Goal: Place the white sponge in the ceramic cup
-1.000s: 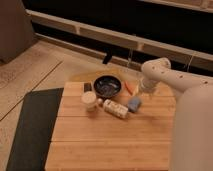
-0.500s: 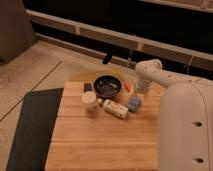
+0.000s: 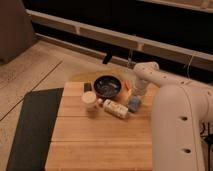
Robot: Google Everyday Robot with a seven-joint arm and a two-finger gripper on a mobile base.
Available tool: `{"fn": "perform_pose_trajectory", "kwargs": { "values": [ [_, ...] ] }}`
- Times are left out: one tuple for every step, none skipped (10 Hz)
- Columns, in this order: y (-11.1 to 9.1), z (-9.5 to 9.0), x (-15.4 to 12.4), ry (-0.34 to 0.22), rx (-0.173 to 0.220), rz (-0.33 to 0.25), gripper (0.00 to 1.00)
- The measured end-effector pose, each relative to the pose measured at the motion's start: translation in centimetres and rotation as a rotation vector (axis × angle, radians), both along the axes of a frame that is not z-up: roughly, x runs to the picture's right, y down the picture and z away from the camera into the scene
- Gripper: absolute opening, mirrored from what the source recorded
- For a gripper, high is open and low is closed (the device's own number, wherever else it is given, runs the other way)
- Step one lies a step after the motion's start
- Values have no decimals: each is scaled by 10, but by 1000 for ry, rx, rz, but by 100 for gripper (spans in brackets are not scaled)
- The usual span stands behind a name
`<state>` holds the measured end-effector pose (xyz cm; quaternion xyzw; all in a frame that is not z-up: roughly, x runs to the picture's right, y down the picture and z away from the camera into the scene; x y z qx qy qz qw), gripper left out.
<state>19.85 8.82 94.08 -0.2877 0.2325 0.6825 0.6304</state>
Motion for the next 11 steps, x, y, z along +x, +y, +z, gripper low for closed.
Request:
{"fn": "perform_pose_trajectory", "kwargs": {
  "values": [
    [2,2,0,-2,-7,3,61],
    [3,5,1,-11,-12,17,48],
    [2,5,2,-17,-13,29,39],
    [0,6,5,-20,-8,43,28],
    [-3,5,8,-19,-3,51,18],
    [-7,4,13,-11,4,50,6],
    [-12,2,17,-1,14,46,2],
    [-31,-8,28,40,51,24,0],
    [-41,-13,32,57,73,13,0],
    [-58,-21,35,78,107,-6,0],
    [-78,-30,32,93,147,-37,0]
  ]
}}
